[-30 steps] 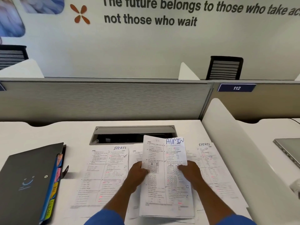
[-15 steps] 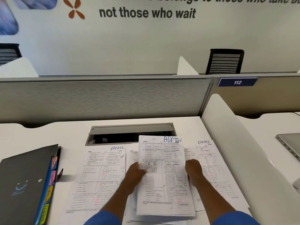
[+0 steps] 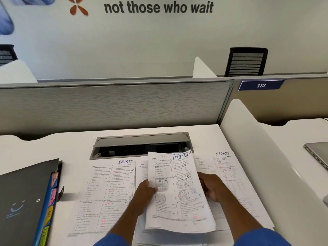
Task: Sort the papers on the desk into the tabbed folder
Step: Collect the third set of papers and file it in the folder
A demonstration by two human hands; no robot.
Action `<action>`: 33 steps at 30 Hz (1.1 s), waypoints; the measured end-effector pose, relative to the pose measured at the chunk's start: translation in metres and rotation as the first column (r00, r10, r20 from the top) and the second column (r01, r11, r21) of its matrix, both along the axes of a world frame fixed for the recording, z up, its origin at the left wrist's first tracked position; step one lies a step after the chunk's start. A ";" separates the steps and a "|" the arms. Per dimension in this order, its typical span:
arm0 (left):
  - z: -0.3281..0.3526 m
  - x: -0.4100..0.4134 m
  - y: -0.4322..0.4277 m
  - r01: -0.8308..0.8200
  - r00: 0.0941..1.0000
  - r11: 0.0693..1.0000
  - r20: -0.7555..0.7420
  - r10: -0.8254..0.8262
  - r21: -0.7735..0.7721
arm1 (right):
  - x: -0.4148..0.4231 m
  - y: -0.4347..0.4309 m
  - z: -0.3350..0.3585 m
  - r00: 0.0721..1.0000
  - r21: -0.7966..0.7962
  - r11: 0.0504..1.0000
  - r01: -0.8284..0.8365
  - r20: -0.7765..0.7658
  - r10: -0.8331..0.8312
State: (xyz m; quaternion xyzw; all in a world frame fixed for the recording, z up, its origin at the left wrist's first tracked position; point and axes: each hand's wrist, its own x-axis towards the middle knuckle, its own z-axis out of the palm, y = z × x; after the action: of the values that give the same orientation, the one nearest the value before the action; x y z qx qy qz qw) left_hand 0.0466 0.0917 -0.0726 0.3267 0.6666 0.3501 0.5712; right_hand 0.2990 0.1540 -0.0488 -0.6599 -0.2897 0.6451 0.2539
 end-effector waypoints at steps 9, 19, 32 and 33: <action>0.001 0.000 0.000 0.025 1.000 1.000 0.020 -0.024 -0.004 | -0.011 -0.002 -0.004 0.963 0.034 0.982 -0.188 0.201 0.178; 0.014 0.009 -0.003 0.043 0.996 0.998 -0.080 -0.039 0.053 | -0.009 -0.005 0.023 0.993 0.230 0.969 -0.095 -0.042 0.107; 0.037 0.032 0.009 0.007 0.974 0.995 -0.226 0.015 0.099 | 0.009 -0.006 0.048 0.989 0.312 0.950 0.023 -0.149 0.025; 0.039 0.033 0.009 -0.020 0.975 0.995 -0.218 0.042 0.101 | 0.011 -0.006 0.048 0.987 0.318 0.947 0.035 -0.160 0.017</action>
State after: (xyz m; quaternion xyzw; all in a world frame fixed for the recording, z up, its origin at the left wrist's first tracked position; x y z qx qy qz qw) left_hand 0.0796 0.1010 -0.0331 0.3809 0.7126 0.3530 0.4717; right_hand 0.3097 0.1483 -0.0004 -0.5573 -0.3660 0.6394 0.3830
